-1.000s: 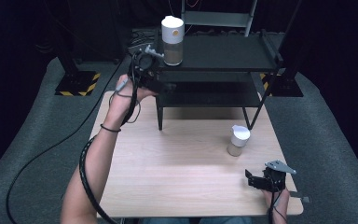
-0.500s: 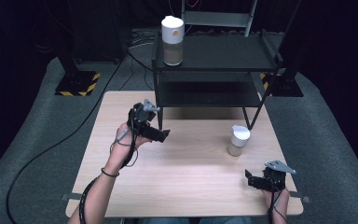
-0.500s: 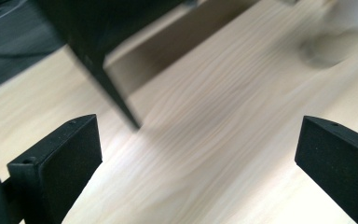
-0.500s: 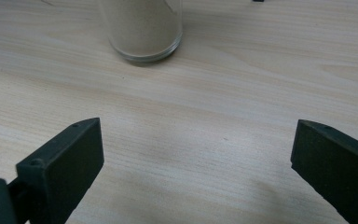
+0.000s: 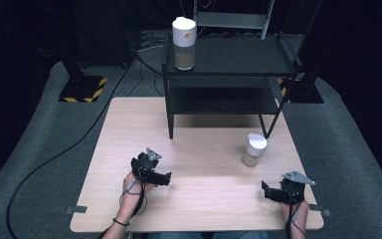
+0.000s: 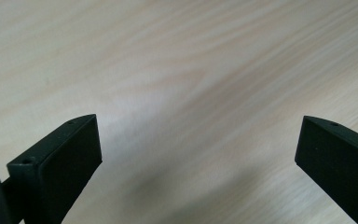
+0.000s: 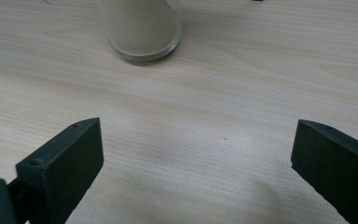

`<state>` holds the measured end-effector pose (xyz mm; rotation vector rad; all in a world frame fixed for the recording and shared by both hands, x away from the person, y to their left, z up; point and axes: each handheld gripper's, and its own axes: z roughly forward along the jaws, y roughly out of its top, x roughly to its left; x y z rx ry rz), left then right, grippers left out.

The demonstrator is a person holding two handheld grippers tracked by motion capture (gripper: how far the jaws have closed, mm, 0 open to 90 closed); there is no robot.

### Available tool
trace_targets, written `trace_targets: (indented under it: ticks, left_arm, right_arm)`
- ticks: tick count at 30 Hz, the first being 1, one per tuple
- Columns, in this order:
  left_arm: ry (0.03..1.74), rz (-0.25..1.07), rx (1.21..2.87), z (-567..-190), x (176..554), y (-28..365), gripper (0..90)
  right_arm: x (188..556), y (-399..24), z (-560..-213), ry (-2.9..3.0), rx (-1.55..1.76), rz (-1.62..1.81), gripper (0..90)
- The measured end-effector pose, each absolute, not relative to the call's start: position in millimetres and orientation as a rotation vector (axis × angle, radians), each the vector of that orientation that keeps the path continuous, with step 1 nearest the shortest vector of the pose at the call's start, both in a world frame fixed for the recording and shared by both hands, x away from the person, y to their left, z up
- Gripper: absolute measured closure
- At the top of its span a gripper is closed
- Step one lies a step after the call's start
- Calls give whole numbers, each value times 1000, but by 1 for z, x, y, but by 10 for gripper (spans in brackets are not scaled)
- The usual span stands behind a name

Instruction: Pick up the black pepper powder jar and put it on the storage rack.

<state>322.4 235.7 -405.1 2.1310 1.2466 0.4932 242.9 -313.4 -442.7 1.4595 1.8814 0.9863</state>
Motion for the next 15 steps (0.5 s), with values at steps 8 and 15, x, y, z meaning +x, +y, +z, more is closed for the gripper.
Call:
trace_targets:
  ticks: [8,15]
  left_arm:
    - [1290,515,2058,-431,301,245,0]
    - [1290,538,2032,-436,293,245,0]
  right_arm:
    - [243,-313,-442,1883,1460,981,16]
    - [244,-312,-442,1885,1459,972,16]
